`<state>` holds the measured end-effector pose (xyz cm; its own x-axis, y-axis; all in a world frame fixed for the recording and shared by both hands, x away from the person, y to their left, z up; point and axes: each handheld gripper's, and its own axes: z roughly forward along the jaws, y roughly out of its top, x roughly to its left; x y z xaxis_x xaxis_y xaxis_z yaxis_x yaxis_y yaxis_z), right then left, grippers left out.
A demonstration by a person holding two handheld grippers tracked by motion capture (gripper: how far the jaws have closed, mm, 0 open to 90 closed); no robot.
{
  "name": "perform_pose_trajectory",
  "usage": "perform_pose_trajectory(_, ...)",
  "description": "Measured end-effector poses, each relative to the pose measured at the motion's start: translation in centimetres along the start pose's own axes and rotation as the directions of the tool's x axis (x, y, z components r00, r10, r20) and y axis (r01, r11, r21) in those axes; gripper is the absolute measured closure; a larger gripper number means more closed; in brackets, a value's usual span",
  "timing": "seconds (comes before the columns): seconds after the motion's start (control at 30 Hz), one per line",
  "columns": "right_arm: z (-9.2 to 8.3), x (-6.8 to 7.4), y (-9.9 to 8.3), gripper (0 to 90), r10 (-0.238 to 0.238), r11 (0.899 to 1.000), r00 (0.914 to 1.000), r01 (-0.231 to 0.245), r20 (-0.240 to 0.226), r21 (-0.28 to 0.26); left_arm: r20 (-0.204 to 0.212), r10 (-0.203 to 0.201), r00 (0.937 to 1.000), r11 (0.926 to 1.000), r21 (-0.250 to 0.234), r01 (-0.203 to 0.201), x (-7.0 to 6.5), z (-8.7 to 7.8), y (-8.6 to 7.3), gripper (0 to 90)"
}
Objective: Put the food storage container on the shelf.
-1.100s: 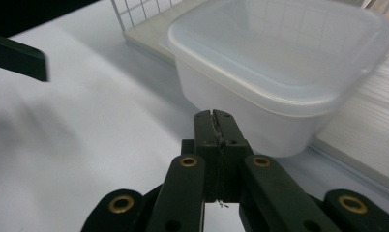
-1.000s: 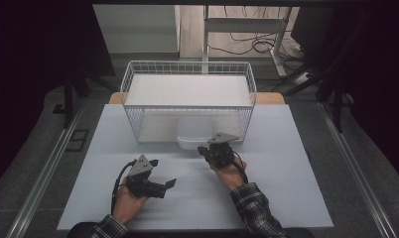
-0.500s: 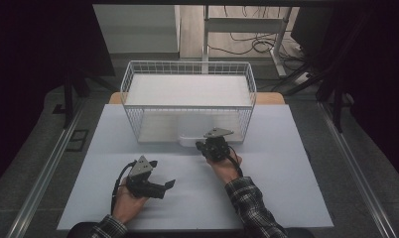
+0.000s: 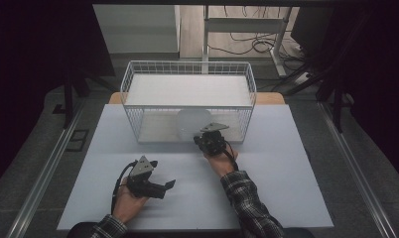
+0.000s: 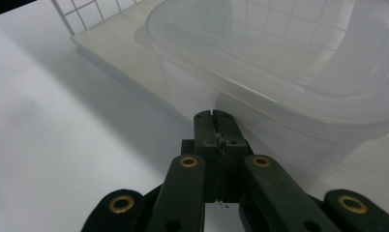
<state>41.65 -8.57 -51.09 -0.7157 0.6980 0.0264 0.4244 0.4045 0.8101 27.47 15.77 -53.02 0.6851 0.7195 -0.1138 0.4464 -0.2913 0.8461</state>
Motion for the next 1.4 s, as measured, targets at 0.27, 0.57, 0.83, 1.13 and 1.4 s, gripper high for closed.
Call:
perform_pose_trajectory(0.27, 0.8, -0.5, 0.5, 88.9, 0.024, 1.000, 0.9996, -0.024, 0.016, -0.006, -0.002, 0.007, 1.0000, 1.0000, 0.004, -0.007, -0.1, 0.1, 0.0, 2.4)
perform_pose_trajectory(0.57, 0.6, -0.2, 0.5, 72.3, -0.008, 1.000, 0.9999, 0.008, 0.010, -0.002, -0.033, -0.016, 0.9993, 0.9998, 0.009, 0.016, 0.0, -0.4, 0.2, 1.0)
perform_pose_trajectory(0.83, -0.4, 0.4, 0.5, 43.5, -0.011, 1.000, 0.9994, 0.012, -0.034, 0.006, -0.035, -0.013, 0.9993, 0.9997, 0.018, 0.014, 0.0, -0.3, 0.1, 0.2)
perform_pose_trajectory(1.13, -1.8, 0.9, 0.5, 25.6, -0.014, 1.000, 0.9969, 0.015, -0.078, 0.001, -0.033, -0.035, 0.9988, 0.9992, 0.019, 0.036, 0.2, -0.5, 0.1, 0.5)
perform_pose_trajectory(1.4, -3.0, 1.3, 0.0, 13.1, -0.044, 0.999, 0.9941, 0.046, -0.099, 0.019, -0.032, -0.037, 0.9988, 0.9987, 0.034, 0.038, 0.1, -0.5, 0.2, 0.8)
